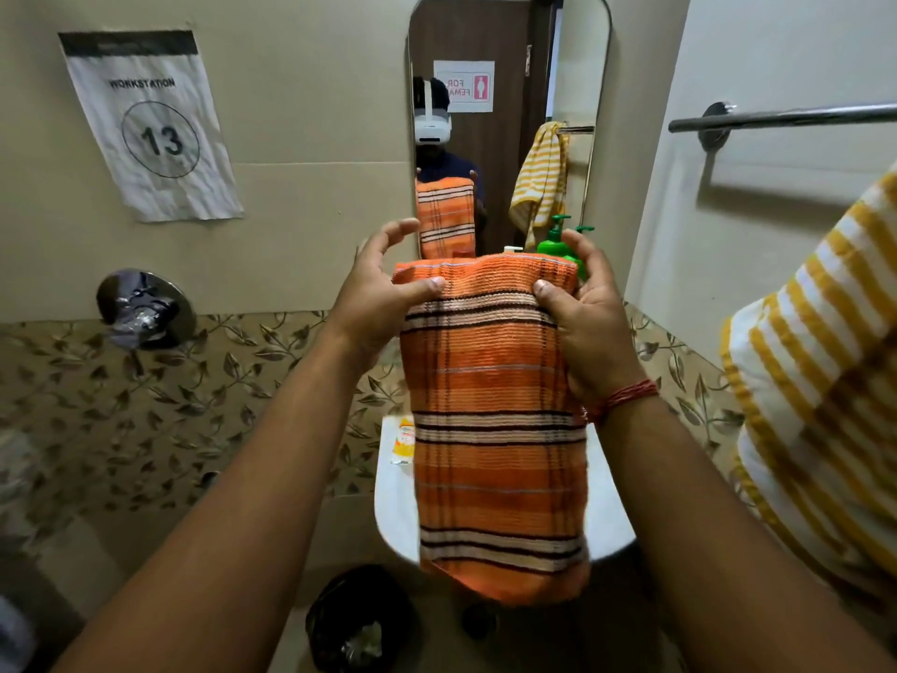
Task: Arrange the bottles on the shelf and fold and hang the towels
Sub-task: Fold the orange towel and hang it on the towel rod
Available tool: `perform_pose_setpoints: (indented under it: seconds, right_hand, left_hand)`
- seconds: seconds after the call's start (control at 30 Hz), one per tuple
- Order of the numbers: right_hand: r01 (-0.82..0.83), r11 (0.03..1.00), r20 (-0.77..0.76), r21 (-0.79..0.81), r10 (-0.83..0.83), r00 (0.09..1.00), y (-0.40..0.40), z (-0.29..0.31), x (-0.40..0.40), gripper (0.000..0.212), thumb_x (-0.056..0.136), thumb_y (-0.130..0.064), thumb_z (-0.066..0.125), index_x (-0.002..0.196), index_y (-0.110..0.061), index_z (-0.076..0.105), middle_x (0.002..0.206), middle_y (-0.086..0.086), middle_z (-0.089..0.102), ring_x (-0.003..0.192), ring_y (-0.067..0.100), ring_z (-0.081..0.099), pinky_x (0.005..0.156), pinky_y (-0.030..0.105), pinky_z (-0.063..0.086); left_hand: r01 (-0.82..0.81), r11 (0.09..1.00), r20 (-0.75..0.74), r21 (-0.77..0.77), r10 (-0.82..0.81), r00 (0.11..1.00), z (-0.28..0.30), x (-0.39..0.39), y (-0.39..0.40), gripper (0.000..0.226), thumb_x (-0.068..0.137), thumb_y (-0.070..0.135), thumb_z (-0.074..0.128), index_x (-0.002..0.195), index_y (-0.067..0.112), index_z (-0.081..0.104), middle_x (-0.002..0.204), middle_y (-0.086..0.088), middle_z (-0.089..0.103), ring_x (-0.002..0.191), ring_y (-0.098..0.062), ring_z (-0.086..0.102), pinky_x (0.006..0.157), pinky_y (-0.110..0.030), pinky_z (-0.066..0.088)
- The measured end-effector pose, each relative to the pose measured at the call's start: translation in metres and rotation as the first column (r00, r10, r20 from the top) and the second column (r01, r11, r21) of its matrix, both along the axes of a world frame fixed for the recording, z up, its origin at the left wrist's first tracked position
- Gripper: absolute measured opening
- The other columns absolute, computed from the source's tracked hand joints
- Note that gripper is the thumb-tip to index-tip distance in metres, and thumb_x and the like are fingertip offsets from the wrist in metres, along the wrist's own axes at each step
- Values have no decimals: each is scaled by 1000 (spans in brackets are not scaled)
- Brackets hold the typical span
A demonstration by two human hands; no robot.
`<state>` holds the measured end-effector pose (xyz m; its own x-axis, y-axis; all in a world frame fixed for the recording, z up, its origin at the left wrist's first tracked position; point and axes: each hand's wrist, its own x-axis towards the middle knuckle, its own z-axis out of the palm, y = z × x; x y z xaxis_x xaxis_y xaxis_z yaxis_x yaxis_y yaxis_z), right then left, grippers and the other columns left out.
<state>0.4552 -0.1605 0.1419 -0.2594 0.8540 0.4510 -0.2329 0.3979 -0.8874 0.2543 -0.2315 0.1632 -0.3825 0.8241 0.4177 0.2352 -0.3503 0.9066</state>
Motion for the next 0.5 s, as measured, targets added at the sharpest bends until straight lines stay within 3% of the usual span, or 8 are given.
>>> perform_pose_setpoints:
  seconds: [0.07, 0.17, 0.33, 0.5]
  right_hand:
    - [111, 991, 112, 77, -120, 986, 2, 1, 0, 55, 97, -11, 57, 147, -26, 37, 139, 5, 49, 120, 23, 58, 97, 46, 55]
    - [200, 968, 157, 148, -223, 962, 6, 0, 2, 54, 97, -13, 59, 145, -24, 37, 137, 3, 50, 117, 17, 57, 97, 38, 55]
    - [388, 871, 269, 300, -468, 842, 13, 1, 2, 53, 94, -21, 66, 140, -23, 40, 134, 2, 57, 110, 18, 60, 91, 31, 50]
    - [390, 861, 506, 327, -508, 697, 24, 8, -2, 52, 95, -29, 64, 141, -22, 40, 133, 11, 57, 119, 31, 57, 94, 41, 48]
  left_hand:
    - [10, 999, -48, -37, -12, 999, -6, -1, -1, 63, 84, 10, 78, 131, 41, 50, 150, 1, 35, 126, -30, 53, 84, -42, 62]
    - [-10, 999, -127, -48, 3, 992, -11, -1, 0, 59, 84, 10, 78, 130, 37, 53, 145, -3, 34, 127, -30, 51, 86, -46, 61]
    - [-185, 982, -297, 41, 188, 936, -9, 8, 7, 40, 89, 13, 74, 121, 30, 56, 135, -3, 42, 119, -26, 54, 85, -41, 62]
    - [-286, 953, -347, 103, 303, 887, -10, 16, 16, 32, 90, 13, 71, 118, 26, 61, 129, -3, 47, 118, -24, 52, 91, -38, 58]
